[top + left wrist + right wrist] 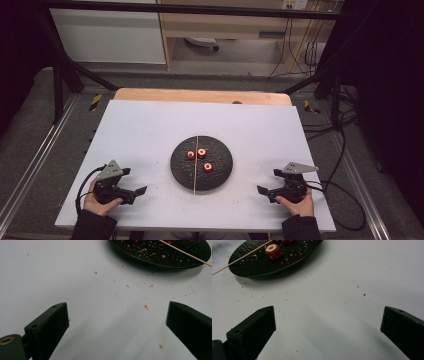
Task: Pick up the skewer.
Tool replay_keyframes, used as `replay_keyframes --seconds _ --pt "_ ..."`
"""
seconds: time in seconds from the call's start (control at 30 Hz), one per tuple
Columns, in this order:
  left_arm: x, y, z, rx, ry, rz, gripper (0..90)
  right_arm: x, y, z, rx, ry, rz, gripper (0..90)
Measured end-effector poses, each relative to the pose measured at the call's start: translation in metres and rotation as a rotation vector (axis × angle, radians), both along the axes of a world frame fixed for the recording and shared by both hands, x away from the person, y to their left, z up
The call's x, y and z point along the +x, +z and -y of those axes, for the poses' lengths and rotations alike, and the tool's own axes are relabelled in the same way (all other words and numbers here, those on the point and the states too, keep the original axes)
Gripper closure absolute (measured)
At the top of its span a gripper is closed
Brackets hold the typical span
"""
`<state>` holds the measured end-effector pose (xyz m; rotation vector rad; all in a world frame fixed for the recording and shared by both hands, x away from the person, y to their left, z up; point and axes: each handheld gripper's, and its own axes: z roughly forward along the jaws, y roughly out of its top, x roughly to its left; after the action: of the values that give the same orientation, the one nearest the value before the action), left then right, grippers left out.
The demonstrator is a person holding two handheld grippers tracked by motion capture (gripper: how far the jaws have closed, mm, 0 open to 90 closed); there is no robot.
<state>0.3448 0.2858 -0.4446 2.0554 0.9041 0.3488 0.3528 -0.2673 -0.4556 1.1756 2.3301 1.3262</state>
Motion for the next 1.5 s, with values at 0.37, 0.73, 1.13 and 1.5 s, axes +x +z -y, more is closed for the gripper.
replay_keyframes --seconds 0.37,0.73,1.13,1.5 --pt "-0.001 0.003 0.007 0.003 -0.008 0.001 5.3 -0.001 0.0 0.0 0.002 -0.003 -0.004 0.6" --pt "-0.001 0.004 0.016 -0.002 -0.013 -0.011 8.2 -0.001 0.001 0.0 0.012 -0.01 -0.003 0.6" --pt "0.0 0.007 0.038 0.007 -0.035 -0.014 16.7 -0.001 0.001 0.0 0.007 -0.011 -0.002 0.8" --pt "0.002 0.015 0.06 0.029 -0.048 -0.02 31.6 -0.001 0.001 0.0 0.003 -0.012 -0.005 0.8"
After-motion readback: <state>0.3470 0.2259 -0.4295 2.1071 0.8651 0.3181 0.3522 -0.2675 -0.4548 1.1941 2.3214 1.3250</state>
